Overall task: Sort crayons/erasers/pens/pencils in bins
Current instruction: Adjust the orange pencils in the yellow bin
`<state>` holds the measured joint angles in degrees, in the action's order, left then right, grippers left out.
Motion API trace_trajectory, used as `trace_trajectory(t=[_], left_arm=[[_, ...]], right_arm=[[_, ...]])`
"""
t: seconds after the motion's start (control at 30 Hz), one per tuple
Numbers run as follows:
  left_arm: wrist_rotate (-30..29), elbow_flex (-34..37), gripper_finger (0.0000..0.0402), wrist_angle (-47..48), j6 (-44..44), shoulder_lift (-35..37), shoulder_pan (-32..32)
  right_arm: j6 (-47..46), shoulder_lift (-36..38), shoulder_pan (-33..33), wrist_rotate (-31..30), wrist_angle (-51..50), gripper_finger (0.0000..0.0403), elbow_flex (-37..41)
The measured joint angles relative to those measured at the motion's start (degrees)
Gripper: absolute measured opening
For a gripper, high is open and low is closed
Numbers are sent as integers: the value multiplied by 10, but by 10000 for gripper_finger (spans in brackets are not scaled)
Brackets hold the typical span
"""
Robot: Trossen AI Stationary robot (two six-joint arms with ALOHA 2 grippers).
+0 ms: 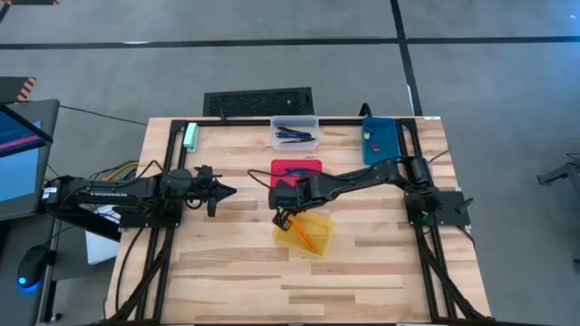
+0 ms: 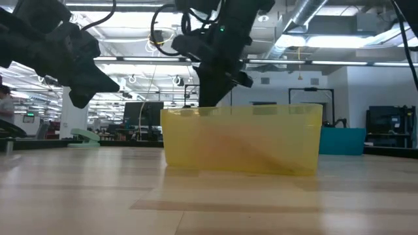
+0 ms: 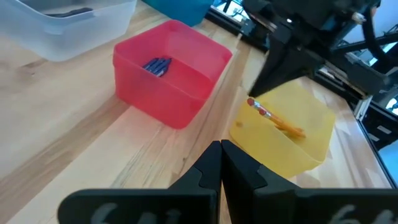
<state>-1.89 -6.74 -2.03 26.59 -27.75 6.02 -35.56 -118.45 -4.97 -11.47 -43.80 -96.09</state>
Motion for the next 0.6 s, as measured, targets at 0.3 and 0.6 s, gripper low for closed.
trace_trajectory(t=[0.3, 0.6], left_arm=[[0, 0, 0, 0, 0, 0, 0], [-1, 0, 0, 1, -7, 0, 0]], right_arm=[[78, 2, 1, 109, 86, 2, 0], [36, 38, 11, 43, -4, 2, 1]])
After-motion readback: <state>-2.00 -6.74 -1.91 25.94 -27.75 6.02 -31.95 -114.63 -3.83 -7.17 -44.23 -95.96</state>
